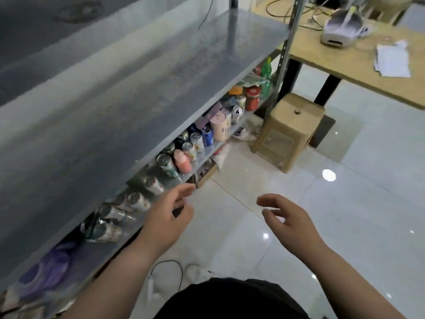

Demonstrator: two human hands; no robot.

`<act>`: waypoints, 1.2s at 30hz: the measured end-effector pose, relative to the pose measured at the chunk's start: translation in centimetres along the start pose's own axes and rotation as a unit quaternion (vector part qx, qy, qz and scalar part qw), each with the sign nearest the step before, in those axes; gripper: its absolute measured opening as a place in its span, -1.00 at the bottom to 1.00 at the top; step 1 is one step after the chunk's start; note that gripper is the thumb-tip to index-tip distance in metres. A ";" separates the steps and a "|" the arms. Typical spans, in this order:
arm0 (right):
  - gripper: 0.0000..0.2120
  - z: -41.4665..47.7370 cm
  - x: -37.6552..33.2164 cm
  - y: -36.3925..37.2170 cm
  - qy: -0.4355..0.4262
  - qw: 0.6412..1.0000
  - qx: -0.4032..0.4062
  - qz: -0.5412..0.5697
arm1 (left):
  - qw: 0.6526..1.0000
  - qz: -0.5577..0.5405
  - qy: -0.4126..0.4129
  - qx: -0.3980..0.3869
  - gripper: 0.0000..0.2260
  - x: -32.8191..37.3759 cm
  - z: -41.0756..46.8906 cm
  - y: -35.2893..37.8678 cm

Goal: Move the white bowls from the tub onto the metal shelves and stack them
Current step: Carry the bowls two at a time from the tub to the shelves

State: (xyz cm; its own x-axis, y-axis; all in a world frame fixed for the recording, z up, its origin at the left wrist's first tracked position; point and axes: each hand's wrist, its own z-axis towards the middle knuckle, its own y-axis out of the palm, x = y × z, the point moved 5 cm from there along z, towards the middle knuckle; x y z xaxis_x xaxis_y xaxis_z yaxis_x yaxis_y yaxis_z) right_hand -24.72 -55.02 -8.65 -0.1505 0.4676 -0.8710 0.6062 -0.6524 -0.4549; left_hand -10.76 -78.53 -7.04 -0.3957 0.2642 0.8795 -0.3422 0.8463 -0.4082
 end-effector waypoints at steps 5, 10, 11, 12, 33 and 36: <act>-0.69 -6.7 6.6 -4.9 0.076 0.995 0.046 0.047 | 0.995 0.051 0.006 -0.083 -0.65 2.2 -0.2 7.6; -0.73 -13.1 11.3 -8.8 0.131 0.984 0.108 0.053 | 0.989 0.033 0.037 -0.138 -0.69 5.6 0.2 16.2; -0.74 -14.4 11.9 -9.7 0.141 0.980 0.128 0.050 | 0.985 0.032 0.044 -0.162 -0.71 6.3 0.2 18.0; -0.74 -15.8 12.5 -10.5 0.150 0.976 0.151 0.044 | 0.980 0.033 0.054 -0.191 -0.71 7.0 0.2 19.6; -0.78 -42.6 12.2 -3.5 0.379 0.660 0.638 0.117 | 0.665 0.182 0.296 -0.661 -0.66 13.6 -13.2 41.8; -0.76 -46.3 12.8 -0.8 0.393 0.626 0.658 0.146 | 0.638 0.172 0.315 -0.681 -0.66 14.1 -18.8 44.3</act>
State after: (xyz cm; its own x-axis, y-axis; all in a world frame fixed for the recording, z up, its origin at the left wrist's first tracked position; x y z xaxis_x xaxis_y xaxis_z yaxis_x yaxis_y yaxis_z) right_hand 8.99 -20.92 -10.84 0.5602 0.0254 -0.8280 -0.7276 -0.4626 -0.5065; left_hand -15.47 -28.64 -8.11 0.3211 0.3123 0.8941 0.9009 0.1903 -0.3901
